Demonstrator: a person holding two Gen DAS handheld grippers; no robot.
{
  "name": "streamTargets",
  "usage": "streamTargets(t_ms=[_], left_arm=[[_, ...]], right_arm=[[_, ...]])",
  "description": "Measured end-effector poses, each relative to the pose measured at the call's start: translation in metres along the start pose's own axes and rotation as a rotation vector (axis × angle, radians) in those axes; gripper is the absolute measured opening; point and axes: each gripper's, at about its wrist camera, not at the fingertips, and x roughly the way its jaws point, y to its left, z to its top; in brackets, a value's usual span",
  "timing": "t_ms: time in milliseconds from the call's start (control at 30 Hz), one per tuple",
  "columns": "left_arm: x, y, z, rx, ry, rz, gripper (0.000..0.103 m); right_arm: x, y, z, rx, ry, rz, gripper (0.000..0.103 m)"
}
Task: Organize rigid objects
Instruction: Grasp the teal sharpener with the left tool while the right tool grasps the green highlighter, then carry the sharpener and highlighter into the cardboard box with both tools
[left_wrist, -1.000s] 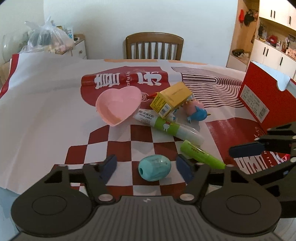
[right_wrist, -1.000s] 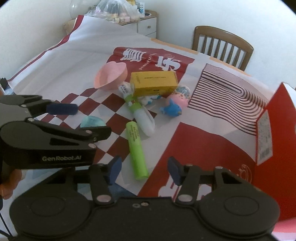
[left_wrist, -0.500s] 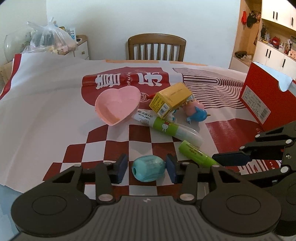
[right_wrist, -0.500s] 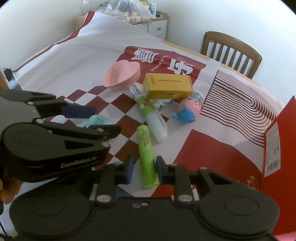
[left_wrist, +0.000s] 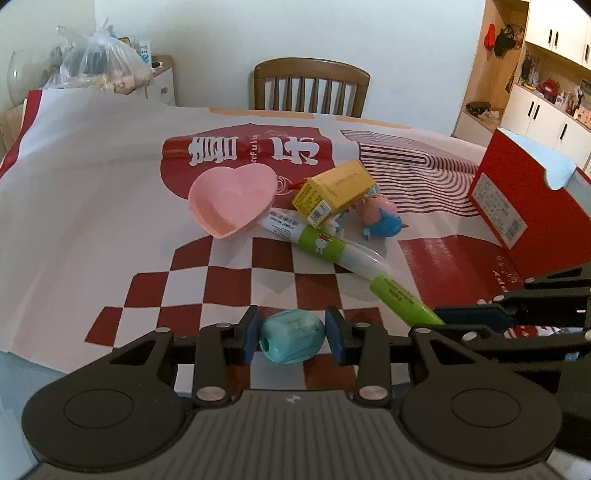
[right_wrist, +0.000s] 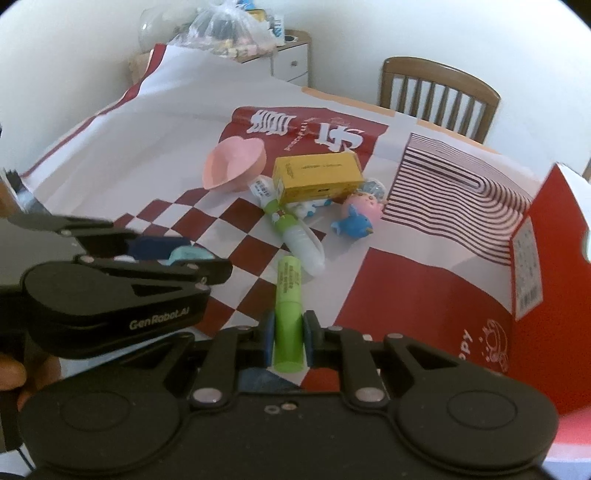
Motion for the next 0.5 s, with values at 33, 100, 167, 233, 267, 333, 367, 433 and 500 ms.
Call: streamTargets(t_ms=[33, 100, 167, 233, 267, 333, 367, 433, 500], left_arm=[[-0.002, -0.001, -0.001, -0.002, 0.004, -0.001, 0.037], [-0.007, -0.002, 0.0, -0.013, 0.008, -0.015, 0.037], [-0.014, -0.004, 0.001, -0.015, 0.006, -0.024, 0.037], [-0.021, -0.007, 0.004, -0.015, 0.001, -0.034, 0.037], [-0.025, -0.008, 0.005, -0.017, -0.001, -0.042, 0.037], [-0.031, -0.011, 0.009, -0.021, 0.002, -0.063, 0.037], [-0.034, -0.013, 0.01, -0.022, 0.004, -0.072, 0.037], [-0.04, -0.017, 0.013, -0.019, -0.002, -0.085, 0.037], [-0.047, -0.024, 0.018, -0.01, -0.007, -0.098, 0.037]], right_arm=[[-0.003, -0.001, 0.0, 0.012, -0.004, -0.001, 0.014], [-0.01, -0.004, -0.001, 0.029, -0.014, -0.006, 0.014], [-0.019, -0.007, 0.0, 0.05, -0.024, -0.005, 0.014], [-0.028, -0.01, 0.0, 0.064, -0.032, -0.017, 0.014], [-0.033, -0.011, 0.0, 0.072, -0.033, -0.016, 0.015], [-0.042, -0.014, 0.001, 0.081, -0.035, -0.013, 0.015], [-0.047, -0.016, 0.001, 0.084, -0.038, -0.014, 0.015], [-0.058, -0.02, 0.001, 0.091, -0.047, -0.013, 0.015], [-0.068, -0.023, 0.001, 0.095, -0.058, -0.013, 0.015]])
